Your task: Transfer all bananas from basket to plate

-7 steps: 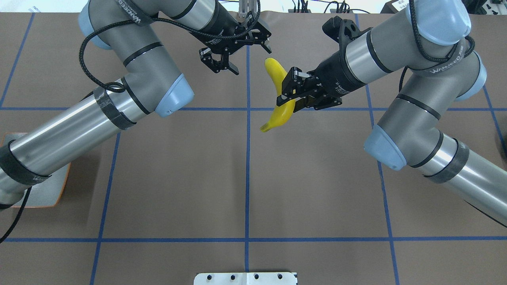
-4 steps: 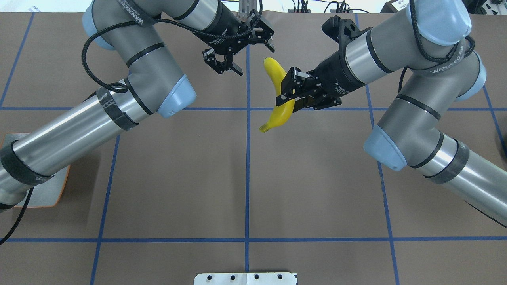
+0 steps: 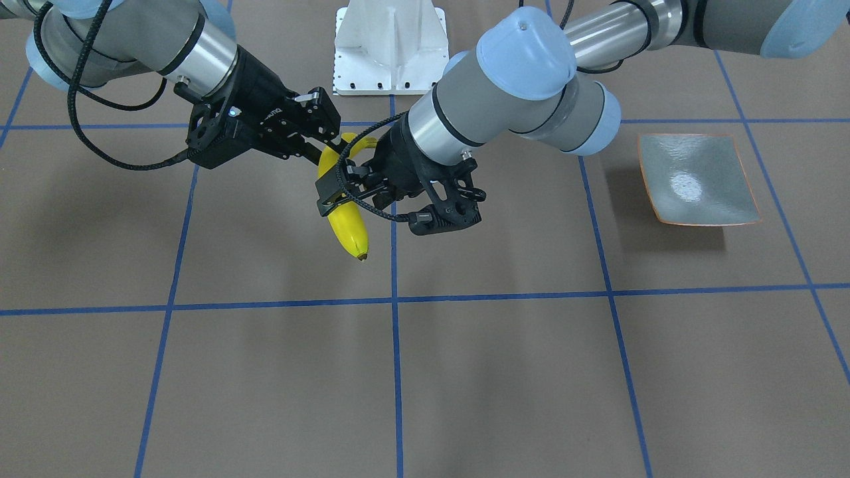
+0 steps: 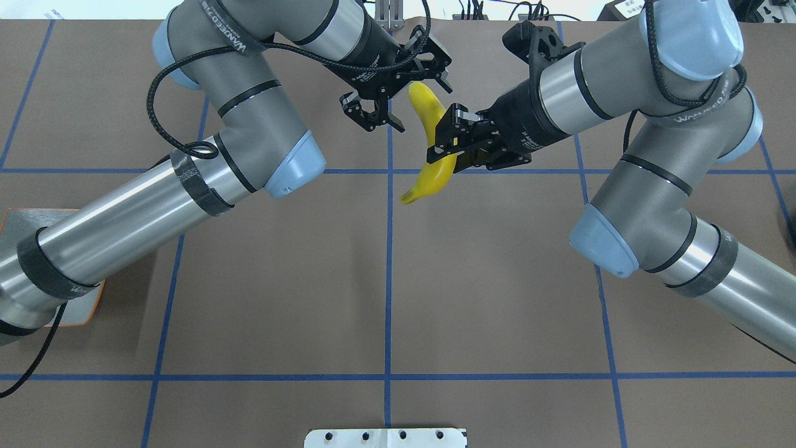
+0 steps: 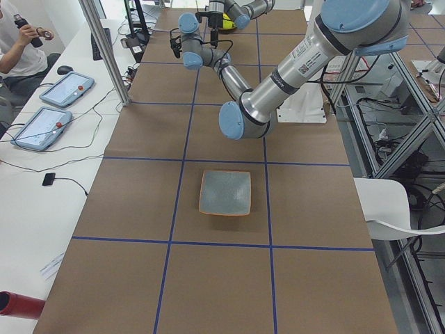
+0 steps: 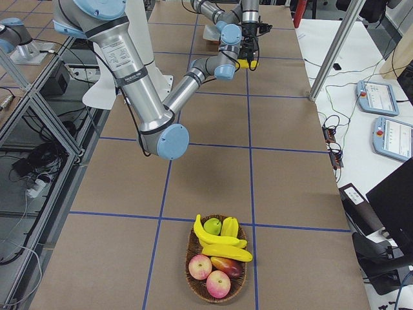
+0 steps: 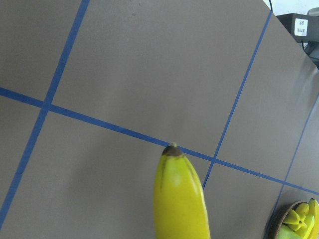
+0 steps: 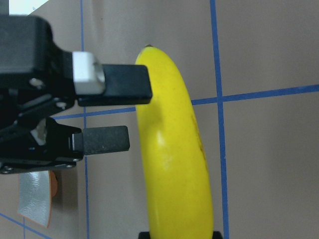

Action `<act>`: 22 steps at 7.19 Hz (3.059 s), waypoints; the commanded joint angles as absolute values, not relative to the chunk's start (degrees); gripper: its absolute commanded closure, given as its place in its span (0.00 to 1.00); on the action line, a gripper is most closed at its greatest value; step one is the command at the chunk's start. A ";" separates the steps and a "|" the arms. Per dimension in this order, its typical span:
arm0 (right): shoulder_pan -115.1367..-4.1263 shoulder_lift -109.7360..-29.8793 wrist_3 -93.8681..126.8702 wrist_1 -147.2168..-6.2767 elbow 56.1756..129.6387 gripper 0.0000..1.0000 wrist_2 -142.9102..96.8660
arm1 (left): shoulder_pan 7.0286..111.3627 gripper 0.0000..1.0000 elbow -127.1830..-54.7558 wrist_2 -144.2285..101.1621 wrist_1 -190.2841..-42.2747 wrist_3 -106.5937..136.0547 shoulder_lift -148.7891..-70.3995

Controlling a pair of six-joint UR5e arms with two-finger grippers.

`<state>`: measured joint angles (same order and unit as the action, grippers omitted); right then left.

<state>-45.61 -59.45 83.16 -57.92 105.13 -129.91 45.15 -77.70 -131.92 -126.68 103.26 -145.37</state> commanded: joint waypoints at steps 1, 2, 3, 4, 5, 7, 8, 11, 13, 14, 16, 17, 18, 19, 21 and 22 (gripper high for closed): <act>-45.35 -59.68 83.32 -57.92 106.17 1.00 -129.20 | 44.74 0.13 -77.26 -131.57 -127.26 103.97 -145.55; -45.26 -59.68 86.02 -57.92 106.69 1.00 -129.20 | 44.74 0.14 -77.34 -131.57 -127.27 103.97 -145.55; -45.26 -59.94 86.13 -57.92 106.87 1.00 -128.94 | 44.74 0.25 -77.34 -131.57 -127.61 104.15 -145.55; -45.26 -59.94 86.13 -57.83 106.87 1.00 -128.85 | 44.74 0.45 -77.34 -131.66 -127.70 104.59 -145.55; -45.18 -59.85 86.13 -57.83 106.79 1.00 -128.85 | 44.74 0.71 -77.34 -131.57 -128.40 105.37 -145.55; -45.09 -59.59 86.13 -57.92 106.79 1.00 -128.76 | 44.65 1.00 -77.34 -131.57 -128.50 106.34 -145.55; -45.09 -59.59 85.52 -57.83 106.70 1.00 -128.76 | 44.56 1.00 -77.34 -131.57 -128.50 106.43 -145.46; -45.26 -59.76 85.25 -57.75 106.79 0.00 -128.93 | 44.56 1.00 -77.52 -131.66 -128.50 106.52 -145.37; -46.57 -64.12 85.25 -54.69 108.10 0.00 -130.42 | 45.00 1.00 -79.61 -132.01 -128.67 105.56 -142.67; -47.45 -67.90 85.25 -52.14 108.28 0.00 -130.95 | 45.26 1.00 -84.24 -132.10 -128.67 104.08 -138.30; -50.61 -71.96 85.17 -51.68 107.93 0.00 -130.70 | 46.92 1.00 -96.18 -132.97 -128.15 101.62 -124.00; -52.37 -73.98 84.99 -51.77 107.84 0.00 -130.69 | 49.80 1.00 -100.59 -133.67 -127.80 101.25 -117.49; -53.51 -76.09 84.90 -51.77 107.84 0.00 -130.26 | 54.71 1.00 -101.59 -136.12 -127.79 98.81 -113.33; -54.83 -77.51 84.90 -51.85 107.49 0.00 -129.12 | 59.28 1.00 -102.04 -137.45 -127.79 92.61 -105.98; -55.72 -80.32 82.20 -52.03 107.32 0.00 -126.31 | 62.13 1.00 -101.34 -135.63 -126.14 73.73 -94.79; -55.72 -80.33 82.00 -52.12 106.79 0.00 -125.69 | 62.83 1.00 -101.60 -133.27 -124.64 69.30 -91.70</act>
